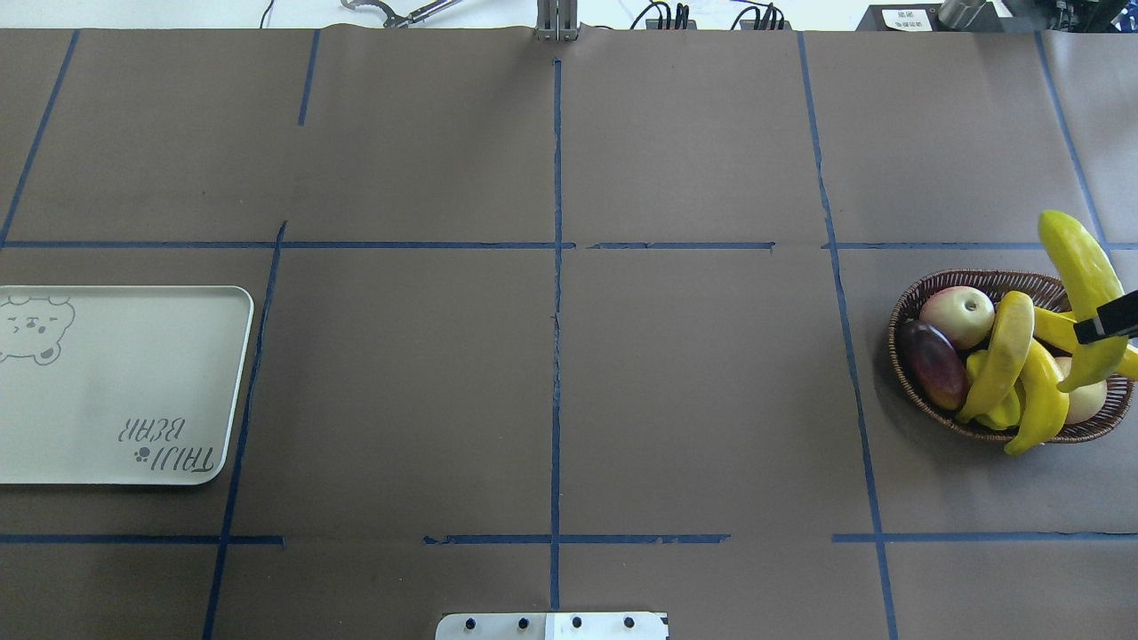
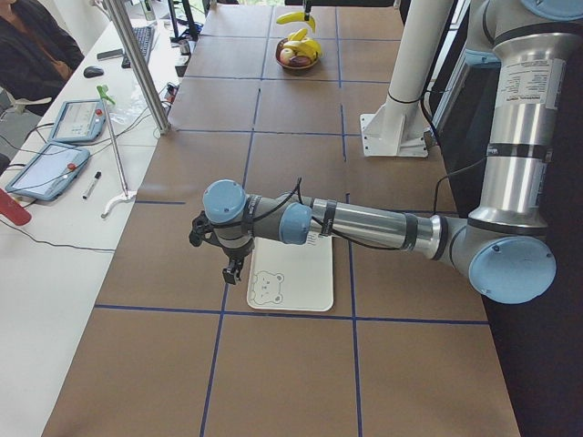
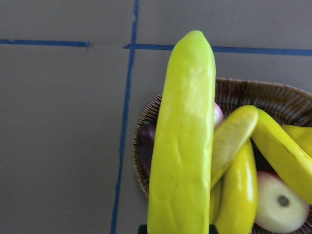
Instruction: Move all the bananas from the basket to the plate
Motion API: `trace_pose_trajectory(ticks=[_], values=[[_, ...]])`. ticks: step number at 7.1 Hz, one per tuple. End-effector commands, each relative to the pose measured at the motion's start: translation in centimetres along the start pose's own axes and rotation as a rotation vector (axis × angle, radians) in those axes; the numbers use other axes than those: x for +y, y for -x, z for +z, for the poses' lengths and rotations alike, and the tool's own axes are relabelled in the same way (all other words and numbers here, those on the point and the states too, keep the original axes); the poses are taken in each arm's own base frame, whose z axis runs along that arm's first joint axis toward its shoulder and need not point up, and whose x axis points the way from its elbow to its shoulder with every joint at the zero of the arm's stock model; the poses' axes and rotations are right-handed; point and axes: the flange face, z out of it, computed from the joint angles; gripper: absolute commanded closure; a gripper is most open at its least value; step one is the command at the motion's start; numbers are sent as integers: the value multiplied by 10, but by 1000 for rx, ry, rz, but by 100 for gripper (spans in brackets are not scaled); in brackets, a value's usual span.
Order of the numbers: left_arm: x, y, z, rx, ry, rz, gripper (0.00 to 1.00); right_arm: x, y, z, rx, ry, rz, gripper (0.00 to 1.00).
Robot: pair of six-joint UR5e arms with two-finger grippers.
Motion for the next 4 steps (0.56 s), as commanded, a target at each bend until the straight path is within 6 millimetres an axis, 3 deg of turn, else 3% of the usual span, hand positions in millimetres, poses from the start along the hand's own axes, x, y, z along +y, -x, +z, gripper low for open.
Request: trace_pose_trajectory(ticks=[1, 2, 4], values=[[-31, -23, -20, 1, -45, -54, 0, -43, 76, -12, -109, -27, -78, 100], [-46, -38, -27, 19, -78, -77, 0, -60, 138, 0, -162, -12, -62, 100], [-75, -102, -16, 110, -158, -159, 0, -78, 247, 18, -220, -32, -10, 100]])
